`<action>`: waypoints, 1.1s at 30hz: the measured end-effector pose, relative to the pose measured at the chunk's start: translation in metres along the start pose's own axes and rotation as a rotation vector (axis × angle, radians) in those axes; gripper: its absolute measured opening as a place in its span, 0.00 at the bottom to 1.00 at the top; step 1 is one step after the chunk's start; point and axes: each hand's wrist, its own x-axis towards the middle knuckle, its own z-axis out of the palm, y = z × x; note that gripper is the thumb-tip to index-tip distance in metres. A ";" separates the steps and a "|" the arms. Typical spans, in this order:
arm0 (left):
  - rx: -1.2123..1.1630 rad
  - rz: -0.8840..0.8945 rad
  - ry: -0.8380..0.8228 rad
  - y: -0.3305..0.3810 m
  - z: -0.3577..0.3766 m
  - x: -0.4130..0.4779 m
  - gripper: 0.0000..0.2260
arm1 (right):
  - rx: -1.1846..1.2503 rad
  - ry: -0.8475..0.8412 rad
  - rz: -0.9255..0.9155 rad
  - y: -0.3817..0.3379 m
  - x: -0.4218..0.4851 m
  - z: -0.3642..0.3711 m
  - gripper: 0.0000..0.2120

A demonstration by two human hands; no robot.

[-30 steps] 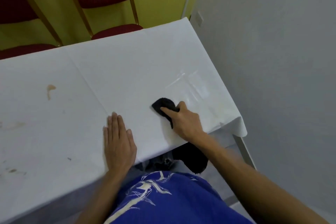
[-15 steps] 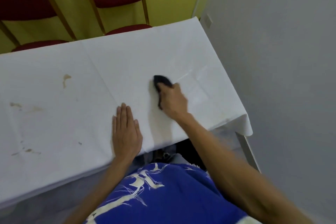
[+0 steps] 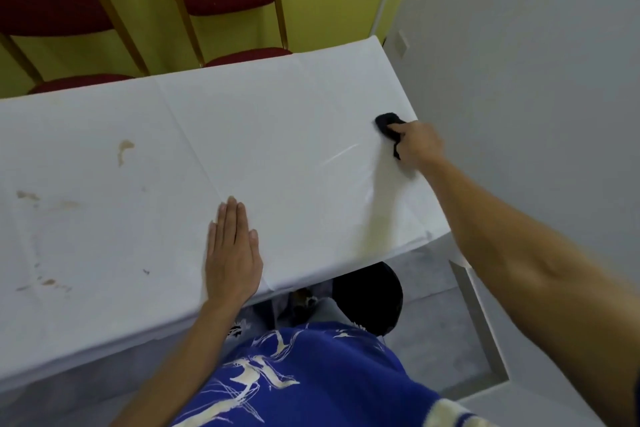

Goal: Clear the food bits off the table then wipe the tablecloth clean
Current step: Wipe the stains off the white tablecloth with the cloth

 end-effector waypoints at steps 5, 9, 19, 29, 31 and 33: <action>-0.009 -0.023 0.020 0.003 -0.003 -0.001 0.28 | 0.221 -0.043 -0.027 -0.075 -0.040 0.022 0.18; -0.021 -0.030 0.026 0.003 -0.003 -0.002 0.28 | 0.233 -0.173 -0.374 -0.118 -0.140 0.078 0.23; 0.008 0.006 0.020 0.000 -0.003 -0.001 0.27 | 0.108 0.132 0.024 0.052 -0.070 0.028 0.23; 0.001 -0.027 0.044 0.006 -0.005 -0.003 0.26 | 0.199 -0.127 -0.385 -0.107 -0.251 0.106 0.29; 0.008 -0.017 0.044 0.006 -0.005 -0.003 0.26 | 0.126 -0.105 -0.457 -0.092 -0.249 0.109 0.32; 0.007 -0.015 0.045 0.004 -0.004 -0.003 0.26 | 0.089 -0.026 -0.402 -0.056 -0.226 0.096 0.30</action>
